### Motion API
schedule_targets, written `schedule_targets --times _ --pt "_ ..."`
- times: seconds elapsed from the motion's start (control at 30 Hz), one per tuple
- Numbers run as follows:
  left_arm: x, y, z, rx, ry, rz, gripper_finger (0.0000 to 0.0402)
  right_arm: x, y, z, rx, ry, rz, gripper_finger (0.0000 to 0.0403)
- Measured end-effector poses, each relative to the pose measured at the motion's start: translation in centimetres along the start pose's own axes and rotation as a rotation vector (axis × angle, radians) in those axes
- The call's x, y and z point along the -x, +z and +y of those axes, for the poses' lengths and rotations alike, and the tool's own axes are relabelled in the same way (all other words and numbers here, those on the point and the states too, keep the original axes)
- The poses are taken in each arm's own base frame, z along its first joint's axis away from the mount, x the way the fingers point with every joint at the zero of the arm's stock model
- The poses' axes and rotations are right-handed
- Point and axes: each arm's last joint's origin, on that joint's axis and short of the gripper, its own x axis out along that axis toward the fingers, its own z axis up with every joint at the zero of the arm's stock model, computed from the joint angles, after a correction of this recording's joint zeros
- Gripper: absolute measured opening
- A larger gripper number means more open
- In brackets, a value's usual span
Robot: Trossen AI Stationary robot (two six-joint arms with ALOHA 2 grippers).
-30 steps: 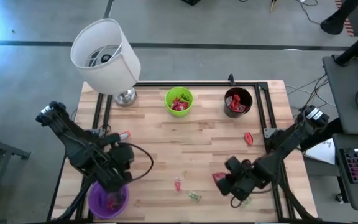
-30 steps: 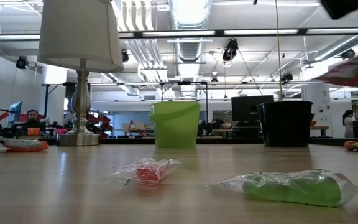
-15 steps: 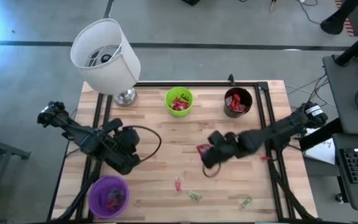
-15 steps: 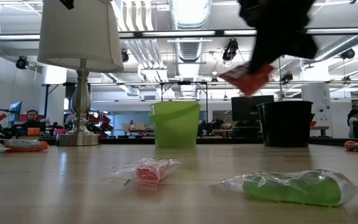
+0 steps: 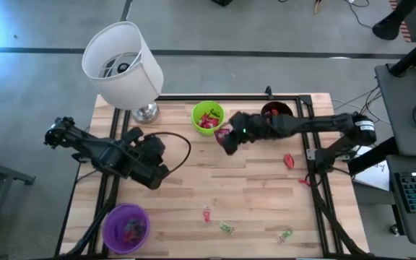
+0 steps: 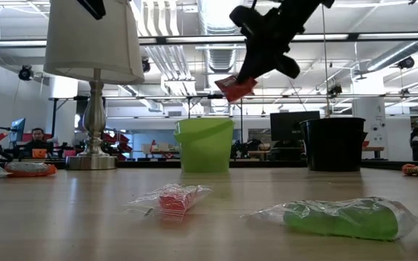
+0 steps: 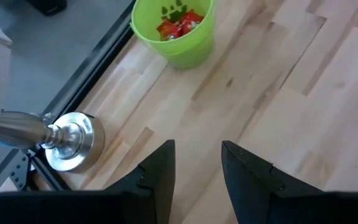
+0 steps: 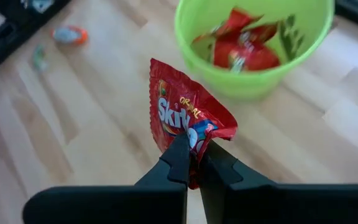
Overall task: Sort candy
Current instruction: Put the red candy into the green bucket
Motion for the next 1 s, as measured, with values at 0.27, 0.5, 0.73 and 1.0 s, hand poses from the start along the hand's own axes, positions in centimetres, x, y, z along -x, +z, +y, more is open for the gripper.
schedule_targets --times 0.27,0.5,0.73,1.0 --pt "-0.7 0.7 0.6 0.02 0.049 -0.016 0.0113 -1.6 3.6 -3.6 -0.004 0.003 -0.122 0.0009" --pt "-1.5 1.5 1.5 0.058 0.108 -0.034 0.0113 -5.0 5.2 -5.8 -0.02 0.047 -0.153 0.0009" --pt "-1.8 1.7 1.9 0.064 0.135 -0.019 0.0113 -6.9 5.9 -6.4 0.02 0.091 -0.11 0.0015" --pt "-2.1 1.8 2.2 0.053 0.128 0.021 0.0114 -7.2 7.7 -5.4 0.157 0.177 -0.12 0.0085"
